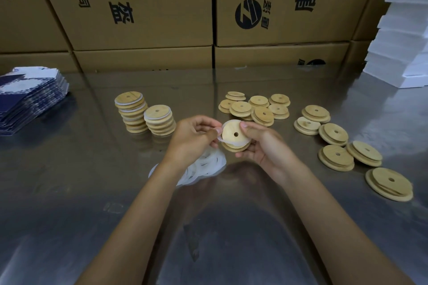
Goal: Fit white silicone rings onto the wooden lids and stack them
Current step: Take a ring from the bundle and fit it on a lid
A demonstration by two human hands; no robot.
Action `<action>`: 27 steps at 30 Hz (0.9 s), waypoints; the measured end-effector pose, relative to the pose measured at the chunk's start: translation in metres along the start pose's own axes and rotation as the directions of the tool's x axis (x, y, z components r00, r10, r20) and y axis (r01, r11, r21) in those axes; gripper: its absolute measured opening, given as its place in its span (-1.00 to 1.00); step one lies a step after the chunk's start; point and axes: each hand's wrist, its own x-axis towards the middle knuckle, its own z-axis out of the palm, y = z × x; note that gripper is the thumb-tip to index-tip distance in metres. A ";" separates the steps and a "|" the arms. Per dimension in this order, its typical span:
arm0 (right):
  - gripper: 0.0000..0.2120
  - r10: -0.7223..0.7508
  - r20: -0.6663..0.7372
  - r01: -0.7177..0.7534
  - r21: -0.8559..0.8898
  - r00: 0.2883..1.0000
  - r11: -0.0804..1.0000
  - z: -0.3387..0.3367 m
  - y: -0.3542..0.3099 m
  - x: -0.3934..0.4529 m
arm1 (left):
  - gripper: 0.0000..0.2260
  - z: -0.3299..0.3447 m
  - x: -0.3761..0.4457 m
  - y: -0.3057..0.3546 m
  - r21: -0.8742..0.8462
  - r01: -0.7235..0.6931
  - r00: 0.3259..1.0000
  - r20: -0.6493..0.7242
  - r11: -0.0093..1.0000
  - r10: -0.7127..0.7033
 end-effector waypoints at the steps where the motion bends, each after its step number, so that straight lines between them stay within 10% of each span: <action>1: -0.81 -0.013 0.006 0.013 -0.013 1.000 1.000 0.000 0.001 0.000 | -0.95 0.001 0.000 0.000 -0.006 -0.002 1.000 -0.008 1.000 0.002; 15: -0.75 -0.119 -0.032 0.120 0.042 0.992 0.992 0.016 0.008 -0.001 | -0.95 0.015 -0.003 -0.003 -0.189 0.105 0.985 -0.115 0.976 -0.128; 21: -0.80 -0.172 -0.082 0.149 -0.234 0.982 0.961 0.017 0.005 -0.005 | -0.89 0.015 -0.005 -0.006 0.151 -0.129 0.985 -0.099 0.980 0.145; 27: -0.85 -0.206 -0.052 0.183 -0.281 0.977 0.942 0.016 0.007 -0.006 | -0.95 0.011 -0.002 -0.003 0.094 -0.006 0.995 -0.101 0.996 0.015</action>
